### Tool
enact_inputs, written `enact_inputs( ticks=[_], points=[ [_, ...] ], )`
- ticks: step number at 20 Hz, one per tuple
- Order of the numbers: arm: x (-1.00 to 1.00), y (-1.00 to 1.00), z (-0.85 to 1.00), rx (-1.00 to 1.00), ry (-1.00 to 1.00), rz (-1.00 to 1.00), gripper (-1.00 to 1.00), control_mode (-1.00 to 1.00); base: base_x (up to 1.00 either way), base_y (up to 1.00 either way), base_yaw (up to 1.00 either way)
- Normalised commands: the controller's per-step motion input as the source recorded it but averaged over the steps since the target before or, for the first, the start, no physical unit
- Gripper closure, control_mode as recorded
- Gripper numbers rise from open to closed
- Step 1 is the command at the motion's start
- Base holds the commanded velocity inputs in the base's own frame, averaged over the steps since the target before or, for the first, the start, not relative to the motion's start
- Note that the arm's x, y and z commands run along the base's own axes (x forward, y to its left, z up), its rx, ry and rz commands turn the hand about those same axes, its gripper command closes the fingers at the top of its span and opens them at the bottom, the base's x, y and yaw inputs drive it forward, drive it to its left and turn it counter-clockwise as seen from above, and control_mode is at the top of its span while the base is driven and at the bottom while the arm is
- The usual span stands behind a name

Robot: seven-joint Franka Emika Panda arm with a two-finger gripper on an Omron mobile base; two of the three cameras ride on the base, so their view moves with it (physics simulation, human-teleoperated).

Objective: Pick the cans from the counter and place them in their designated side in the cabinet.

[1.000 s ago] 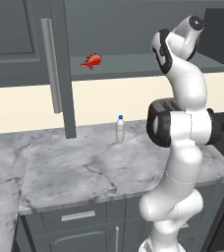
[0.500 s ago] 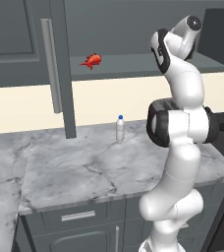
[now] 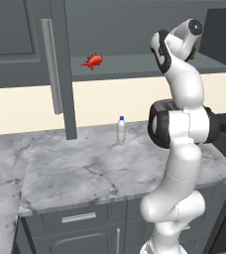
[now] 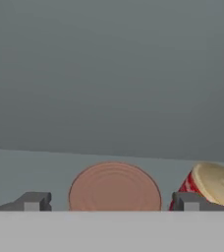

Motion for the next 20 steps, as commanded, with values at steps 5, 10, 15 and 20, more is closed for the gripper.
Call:
enact_inputs(
  ticks=[5, 10, 15, 20],
  points=[
    [-0.04, 0.0, 0.14, 0.0, -0.07, 0.03, -1.0, -1.0, 0.0, 0.0, 0.0],
    [-0.09, 0.0, 0.19, 0.0, -0.07, 0.04, -1.0, -1.0, 0.0, 0.0, 0.0],
    [-0.17, 0.0, 0.11, 0.0, -0.08, 0.04, -1.0, -1.0, 0.0, 0.0, 0.0],
    [-0.21, 0.0, 0.08, 0.0, -0.09, 0.04, -1.0, -1.0, 0.0, 0.0, 0.0]
  ],
)
